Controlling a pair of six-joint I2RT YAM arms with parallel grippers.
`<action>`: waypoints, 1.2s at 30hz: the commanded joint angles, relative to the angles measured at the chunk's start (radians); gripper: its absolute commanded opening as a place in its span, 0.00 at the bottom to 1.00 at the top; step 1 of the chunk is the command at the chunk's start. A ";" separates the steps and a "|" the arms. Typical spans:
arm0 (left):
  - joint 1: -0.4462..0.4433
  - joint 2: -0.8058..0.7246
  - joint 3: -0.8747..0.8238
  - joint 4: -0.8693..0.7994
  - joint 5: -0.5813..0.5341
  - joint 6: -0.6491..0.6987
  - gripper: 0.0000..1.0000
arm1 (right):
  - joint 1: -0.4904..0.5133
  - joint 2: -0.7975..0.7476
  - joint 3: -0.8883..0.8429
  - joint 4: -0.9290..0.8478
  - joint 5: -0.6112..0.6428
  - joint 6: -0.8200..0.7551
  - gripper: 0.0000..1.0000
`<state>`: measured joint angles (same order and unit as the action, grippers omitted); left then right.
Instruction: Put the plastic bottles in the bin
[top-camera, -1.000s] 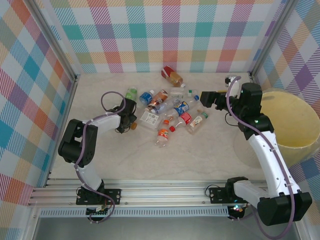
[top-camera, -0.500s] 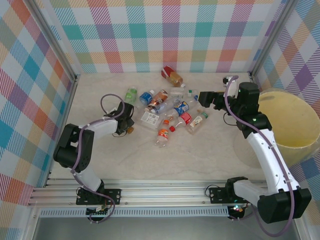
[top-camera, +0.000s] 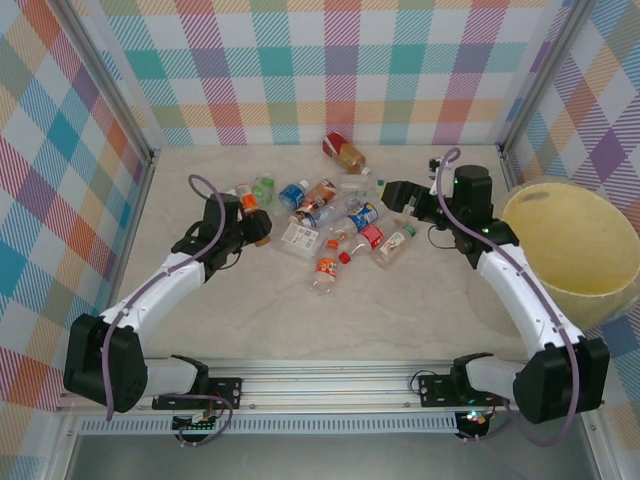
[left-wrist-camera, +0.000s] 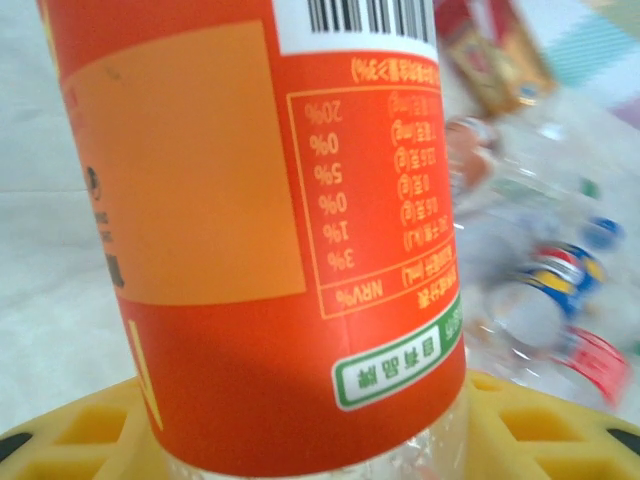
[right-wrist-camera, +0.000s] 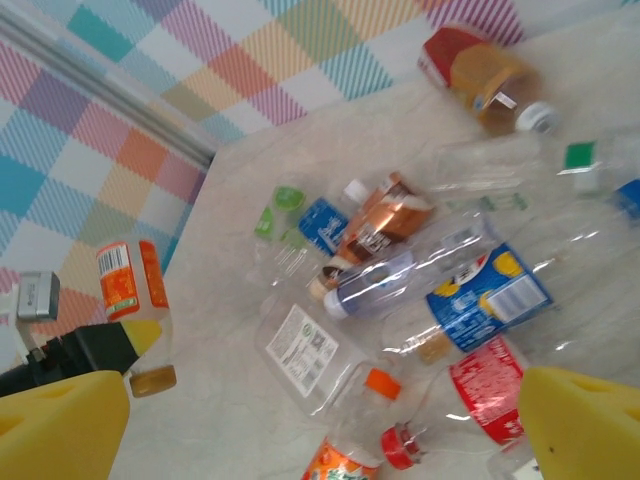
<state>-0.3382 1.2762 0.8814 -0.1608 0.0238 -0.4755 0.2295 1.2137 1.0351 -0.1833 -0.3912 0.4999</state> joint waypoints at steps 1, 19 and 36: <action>-0.016 -0.031 0.006 0.104 0.250 0.075 0.43 | 0.035 0.034 0.040 0.077 -0.112 0.050 1.00; -0.141 0.030 0.132 0.385 0.825 0.066 0.43 | 0.143 0.173 0.147 0.343 -0.418 0.170 1.00; -0.225 0.158 0.255 0.318 0.840 0.119 0.44 | 0.174 0.215 0.161 0.464 -0.550 0.204 0.93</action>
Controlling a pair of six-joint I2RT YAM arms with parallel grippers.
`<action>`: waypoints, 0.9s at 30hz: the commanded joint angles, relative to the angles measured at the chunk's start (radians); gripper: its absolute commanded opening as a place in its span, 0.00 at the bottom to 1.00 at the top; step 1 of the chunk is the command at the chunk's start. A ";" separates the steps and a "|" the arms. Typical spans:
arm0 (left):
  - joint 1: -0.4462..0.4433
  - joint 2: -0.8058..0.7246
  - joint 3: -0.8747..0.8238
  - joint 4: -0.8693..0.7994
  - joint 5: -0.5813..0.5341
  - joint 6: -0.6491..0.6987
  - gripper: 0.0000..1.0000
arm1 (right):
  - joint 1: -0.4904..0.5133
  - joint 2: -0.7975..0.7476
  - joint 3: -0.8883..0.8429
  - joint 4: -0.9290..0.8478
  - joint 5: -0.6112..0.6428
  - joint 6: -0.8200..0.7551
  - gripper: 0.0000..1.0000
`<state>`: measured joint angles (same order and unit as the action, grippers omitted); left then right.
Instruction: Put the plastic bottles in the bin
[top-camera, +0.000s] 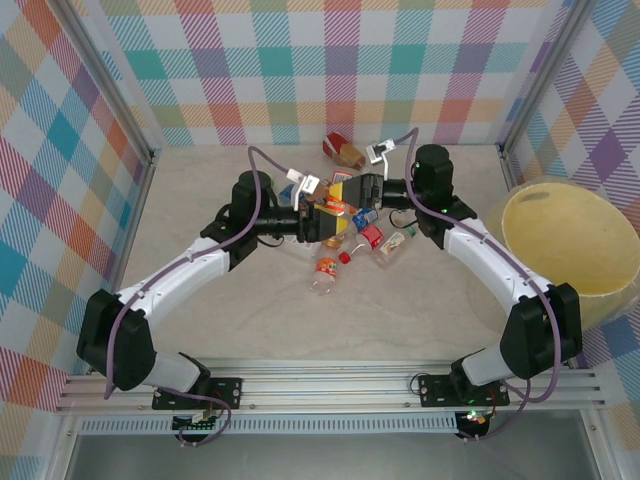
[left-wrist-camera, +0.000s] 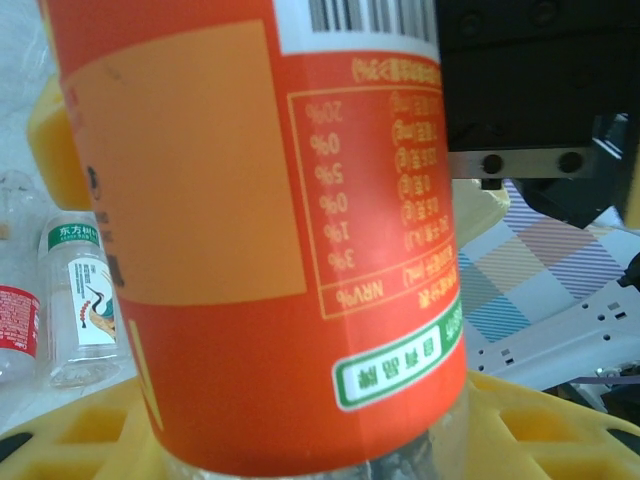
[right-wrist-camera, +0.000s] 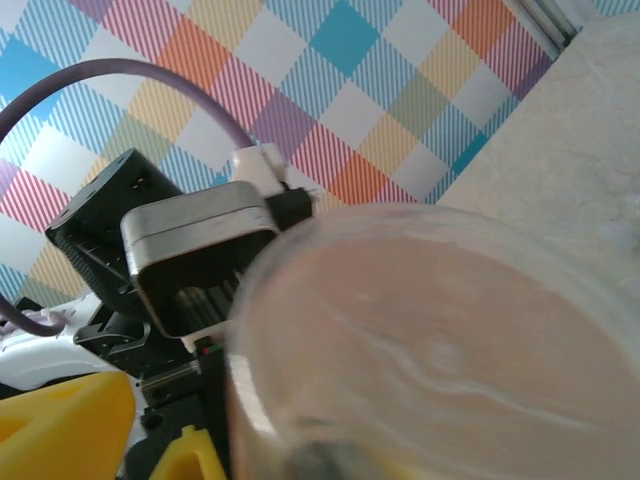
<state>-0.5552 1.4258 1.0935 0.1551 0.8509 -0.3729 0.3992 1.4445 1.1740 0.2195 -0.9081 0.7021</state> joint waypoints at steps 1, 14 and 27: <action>-0.008 0.013 0.043 0.006 0.013 0.016 0.44 | 0.004 -0.014 0.026 0.051 -0.026 0.006 0.88; -0.009 0.025 0.037 -0.003 -0.018 0.009 0.50 | 0.004 -0.031 0.004 0.059 0.079 0.058 0.51; -0.009 -0.025 -0.011 -0.029 -0.121 0.012 1.00 | -0.007 -0.042 0.073 -0.271 0.317 -0.101 0.46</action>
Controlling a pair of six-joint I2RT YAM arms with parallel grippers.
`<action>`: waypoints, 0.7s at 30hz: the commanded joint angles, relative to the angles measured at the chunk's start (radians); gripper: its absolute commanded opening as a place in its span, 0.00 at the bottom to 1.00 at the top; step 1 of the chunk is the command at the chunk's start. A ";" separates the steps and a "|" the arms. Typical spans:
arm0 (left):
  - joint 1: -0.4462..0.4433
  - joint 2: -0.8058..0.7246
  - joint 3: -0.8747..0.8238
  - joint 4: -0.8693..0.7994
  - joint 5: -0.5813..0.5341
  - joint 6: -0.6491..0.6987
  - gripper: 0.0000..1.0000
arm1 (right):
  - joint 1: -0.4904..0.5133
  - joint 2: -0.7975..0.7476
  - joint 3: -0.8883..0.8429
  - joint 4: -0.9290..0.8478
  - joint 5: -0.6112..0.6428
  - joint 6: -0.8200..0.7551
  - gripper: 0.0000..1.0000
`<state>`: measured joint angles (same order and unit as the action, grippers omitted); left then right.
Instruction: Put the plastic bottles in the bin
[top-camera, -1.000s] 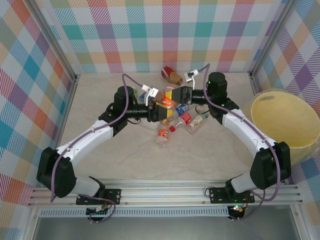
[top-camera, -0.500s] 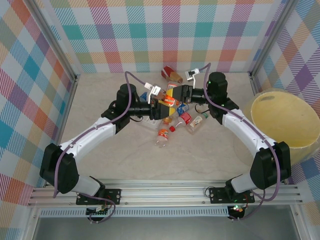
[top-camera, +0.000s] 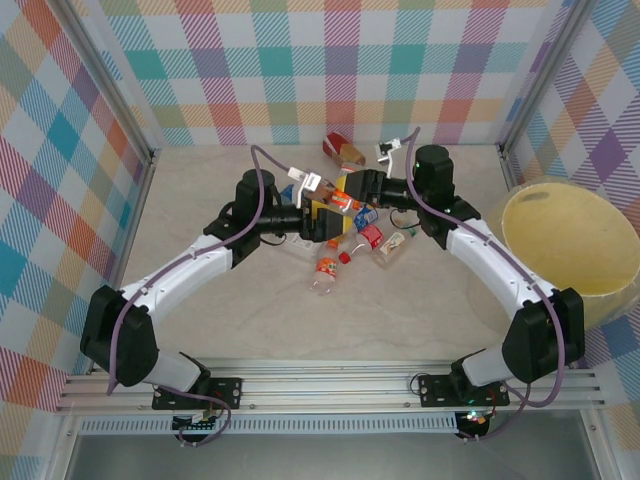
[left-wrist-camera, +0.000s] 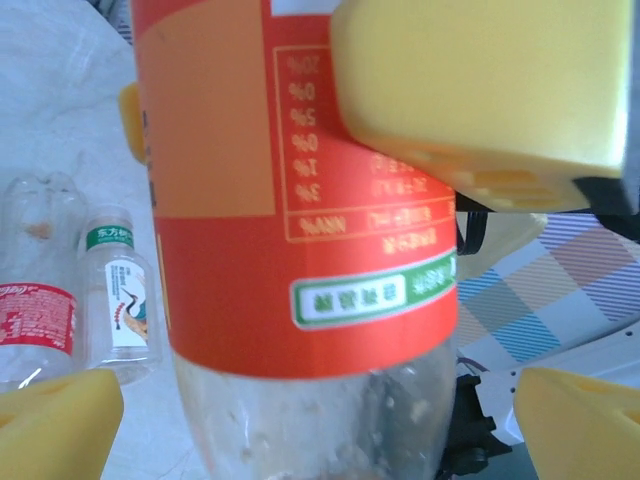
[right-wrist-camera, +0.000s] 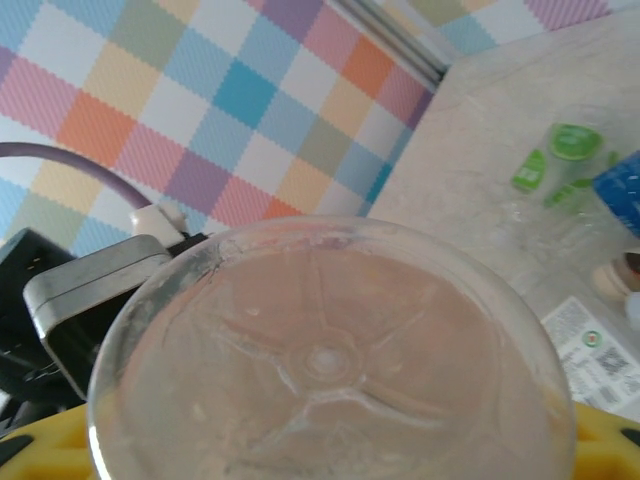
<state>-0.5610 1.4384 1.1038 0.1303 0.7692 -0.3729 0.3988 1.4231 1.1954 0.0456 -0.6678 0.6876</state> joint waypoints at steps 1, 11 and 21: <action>-0.004 -0.047 -0.030 -0.004 -0.054 0.011 1.00 | -0.006 -0.026 0.056 -0.123 0.107 -0.107 0.46; -0.002 -0.182 -0.130 -0.004 -0.253 0.012 1.00 | -0.009 -0.079 0.102 -0.351 0.410 -0.256 0.46; -0.003 -0.264 -0.223 -0.069 -0.675 -0.075 1.00 | -0.009 -0.153 0.152 -0.507 0.748 -0.477 0.45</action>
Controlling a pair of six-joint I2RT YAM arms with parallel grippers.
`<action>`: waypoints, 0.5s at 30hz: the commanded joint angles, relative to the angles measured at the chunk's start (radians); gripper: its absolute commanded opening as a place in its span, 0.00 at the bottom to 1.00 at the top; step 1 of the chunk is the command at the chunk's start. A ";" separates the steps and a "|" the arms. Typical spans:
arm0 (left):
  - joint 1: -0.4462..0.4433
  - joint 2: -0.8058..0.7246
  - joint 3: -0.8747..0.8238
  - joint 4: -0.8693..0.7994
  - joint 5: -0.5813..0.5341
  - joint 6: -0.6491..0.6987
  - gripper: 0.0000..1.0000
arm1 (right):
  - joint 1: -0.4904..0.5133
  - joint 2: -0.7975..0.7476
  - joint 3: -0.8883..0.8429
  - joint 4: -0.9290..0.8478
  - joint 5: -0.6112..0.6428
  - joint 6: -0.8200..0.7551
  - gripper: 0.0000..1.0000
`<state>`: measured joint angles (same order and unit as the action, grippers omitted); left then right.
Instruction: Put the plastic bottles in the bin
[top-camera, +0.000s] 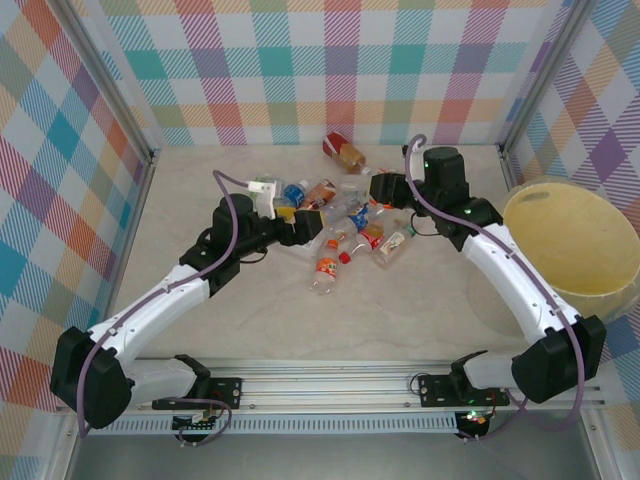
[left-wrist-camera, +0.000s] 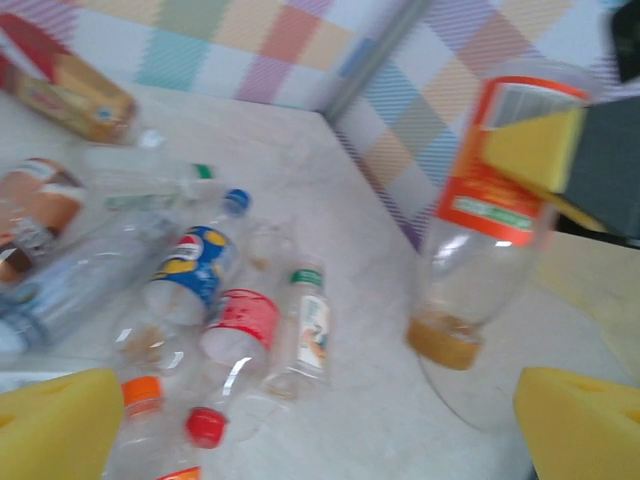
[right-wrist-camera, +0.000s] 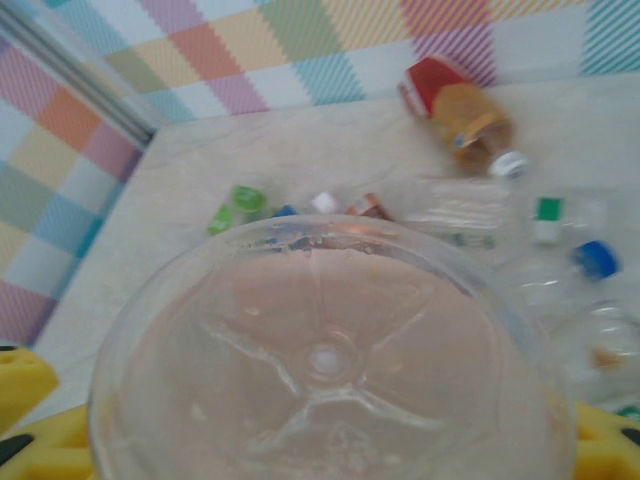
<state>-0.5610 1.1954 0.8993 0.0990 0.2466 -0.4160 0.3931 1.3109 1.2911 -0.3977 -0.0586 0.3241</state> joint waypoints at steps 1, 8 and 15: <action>-0.003 -0.020 -0.024 -0.042 -0.174 -0.035 1.00 | -0.003 -0.049 0.068 -0.079 0.169 -0.135 0.45; -0.003 -0.015 -0.077 -0.030 -0.330 -0.092 1.00 | -0.003 -0.129 0.141 -0.133 0.393 -0.305 0.45; -0.004 0.025 -0.096 0.055 -0.313 -0.093 1.00 | -0.003 -0.174 0.254 -0.182 0.581 -0.414 0.44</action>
<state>-0.5610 1.2060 0.8059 0.0715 -0.0551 -0.5022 0.3931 1.1610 1.4899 -0.5503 0.3882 -0.0113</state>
